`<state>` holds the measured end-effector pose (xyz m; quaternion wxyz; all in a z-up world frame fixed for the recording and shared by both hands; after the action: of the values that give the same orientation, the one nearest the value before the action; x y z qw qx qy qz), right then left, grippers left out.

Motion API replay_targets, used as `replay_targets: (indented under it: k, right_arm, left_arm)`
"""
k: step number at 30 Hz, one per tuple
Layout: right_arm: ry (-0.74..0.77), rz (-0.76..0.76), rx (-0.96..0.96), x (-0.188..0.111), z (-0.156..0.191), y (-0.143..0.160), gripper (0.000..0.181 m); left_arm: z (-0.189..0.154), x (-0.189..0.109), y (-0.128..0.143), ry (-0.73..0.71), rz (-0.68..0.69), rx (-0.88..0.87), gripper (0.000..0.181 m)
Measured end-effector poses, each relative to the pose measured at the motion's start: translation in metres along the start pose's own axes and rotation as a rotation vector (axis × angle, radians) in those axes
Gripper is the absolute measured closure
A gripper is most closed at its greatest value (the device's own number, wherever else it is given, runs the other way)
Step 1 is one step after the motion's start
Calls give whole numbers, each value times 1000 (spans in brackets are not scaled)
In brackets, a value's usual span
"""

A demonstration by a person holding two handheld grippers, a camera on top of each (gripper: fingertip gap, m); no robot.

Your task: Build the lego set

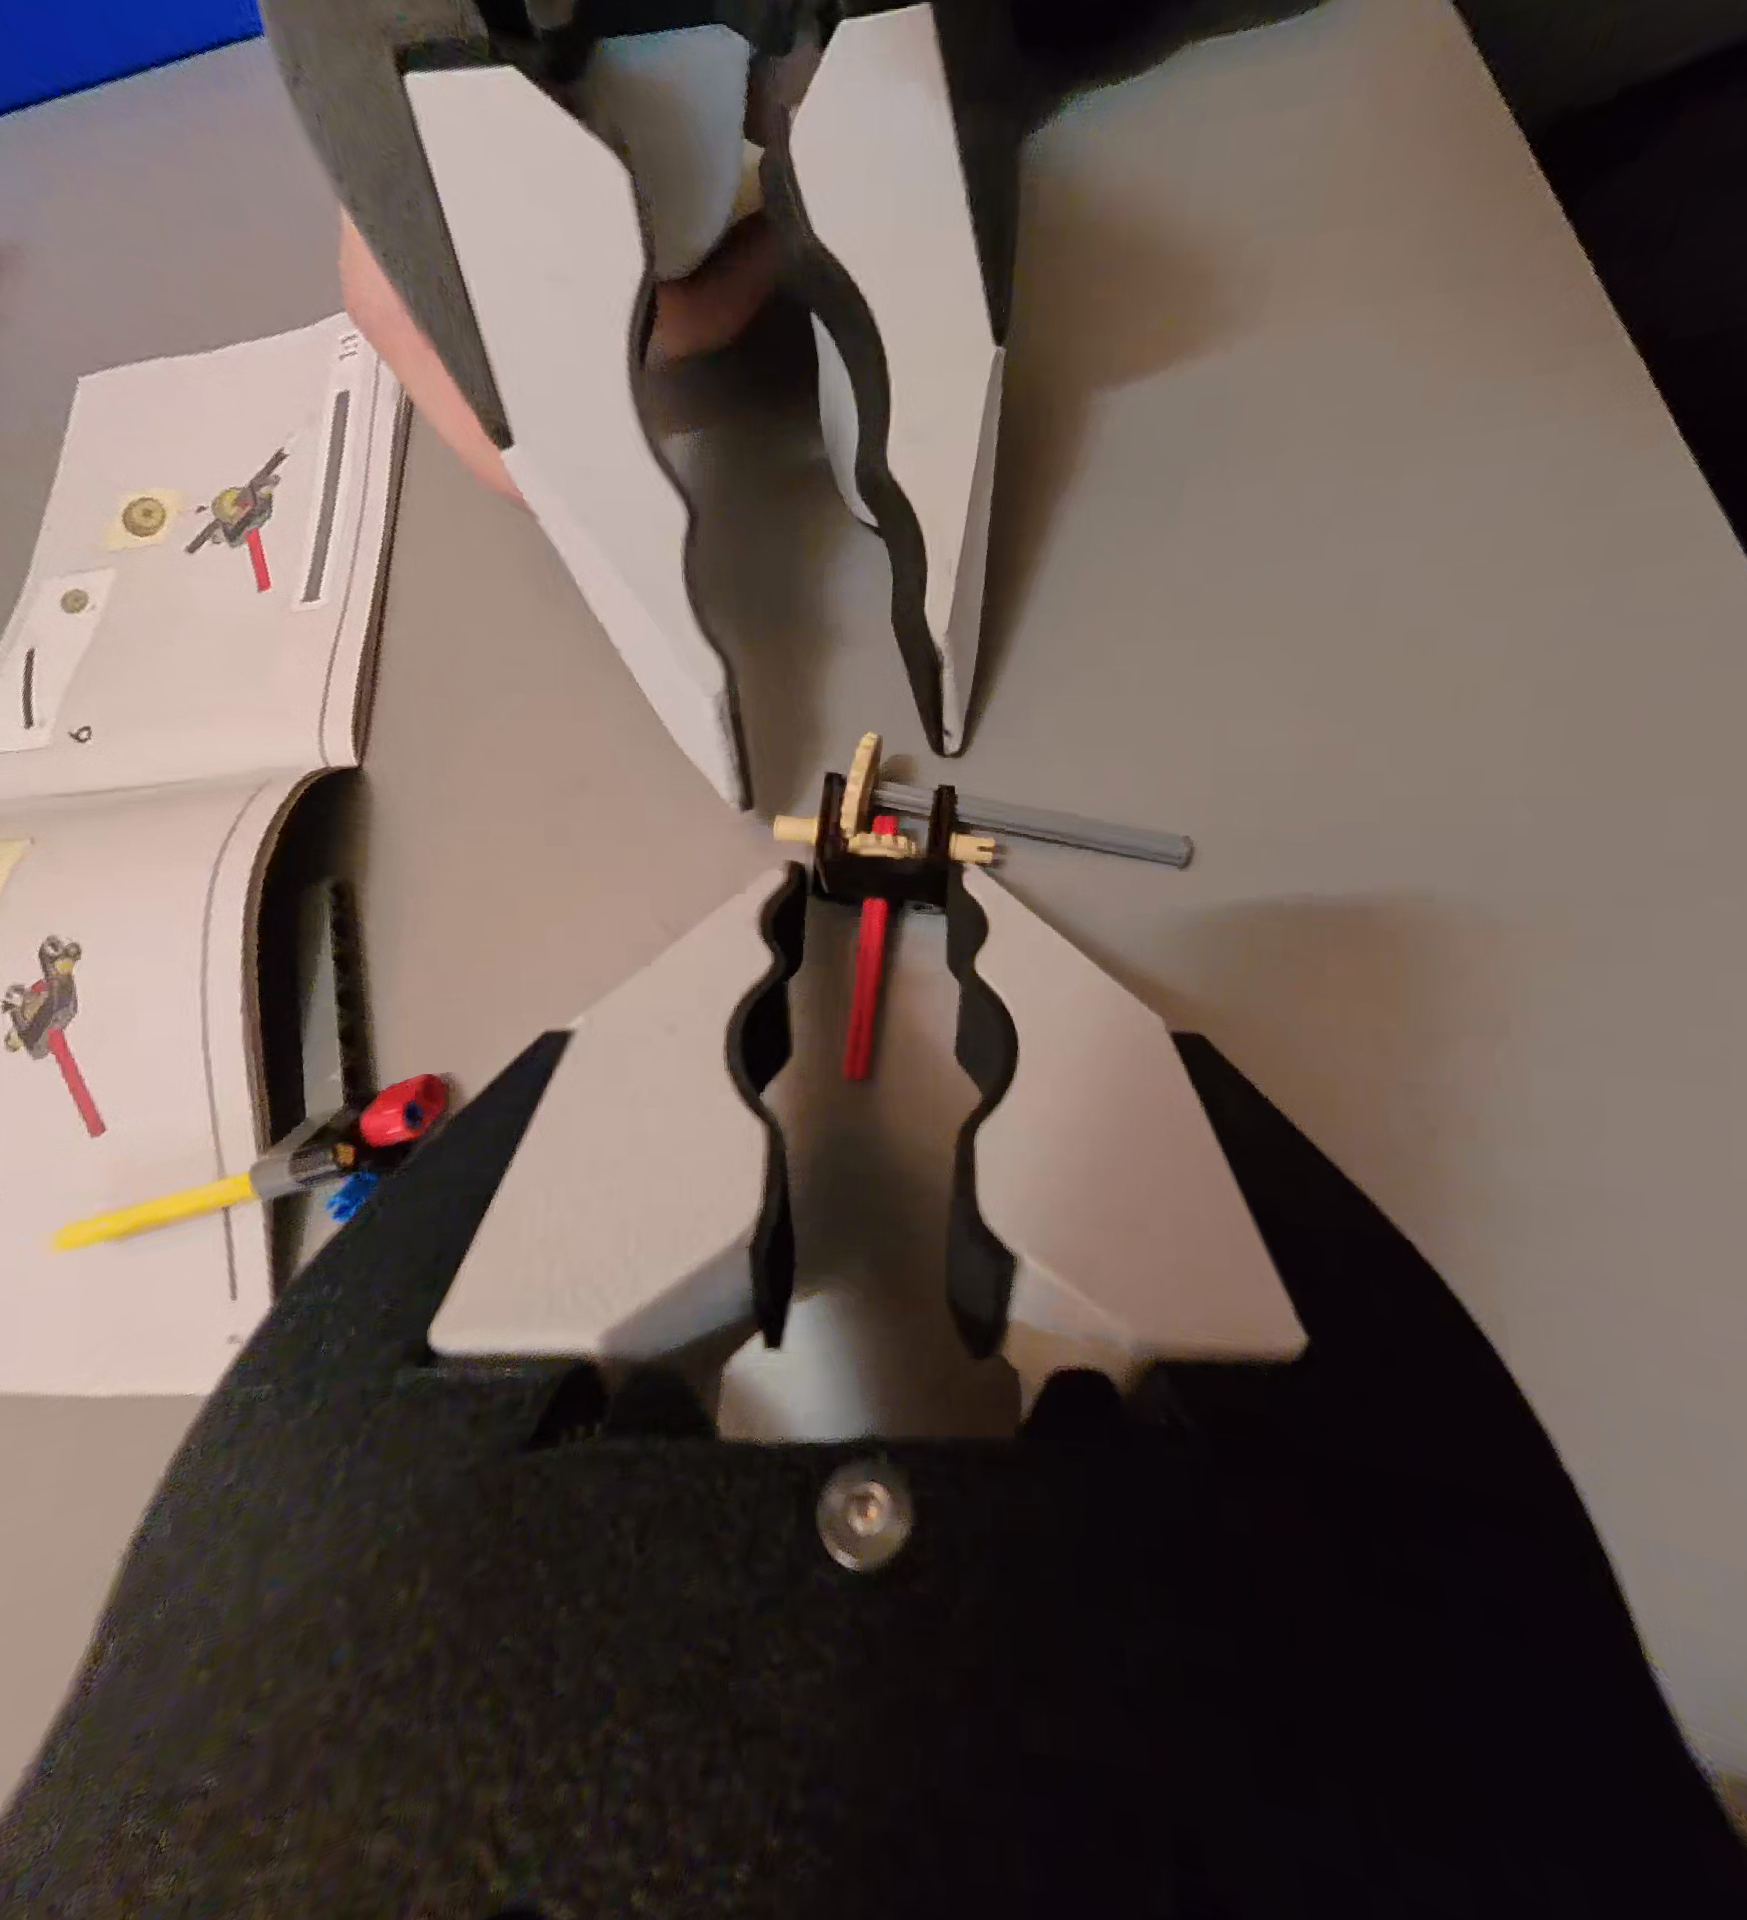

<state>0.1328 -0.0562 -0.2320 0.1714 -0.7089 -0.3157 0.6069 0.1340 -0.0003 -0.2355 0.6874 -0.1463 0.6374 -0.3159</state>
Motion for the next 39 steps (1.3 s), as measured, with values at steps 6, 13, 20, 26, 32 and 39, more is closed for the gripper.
replay_targets:
  k: [6, 13, 20, 26, 32, 39]
  right_arm:
    - [-41, 9, -15, 1, 5, 1, 160]
    - [-166, -28, 1, -1, -11, -4, 117]
    - [-432, -9, -55, 14, -8, -12, 121]
    - [-382, -5, -66, 14, -1, -13, 146]
    - [-231, 12, 25, 11, 3, -9, 143]
    - [-307, 0, 225, 11, 3, -14, 142]
  left_arm:
    - [9, -14, 9, -47, 20, -205, 116]
    - [-30, -31, -2, -251, 12, -569, 129]
    - [-54, -6, -7, -306, 76, -696, 148]
    - [-46, -9, 3, -344, 107, -556, 179]
    - [-38, -17, 15, -321, 96, -444, 179]
    - [-38, -17, 16, -276, 84, -309, 179]
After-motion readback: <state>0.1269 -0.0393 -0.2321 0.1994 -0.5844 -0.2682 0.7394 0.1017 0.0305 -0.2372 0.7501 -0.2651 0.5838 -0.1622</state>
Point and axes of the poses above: each gripper's, where its closed fingertips meet, x out along the fingers, y out of its underside, z = x × y across the jaws, the point moved 3 cm from there along -x, back along the fingers, and after that the axes turned 11 degrees about z, right-handed, at the moved point
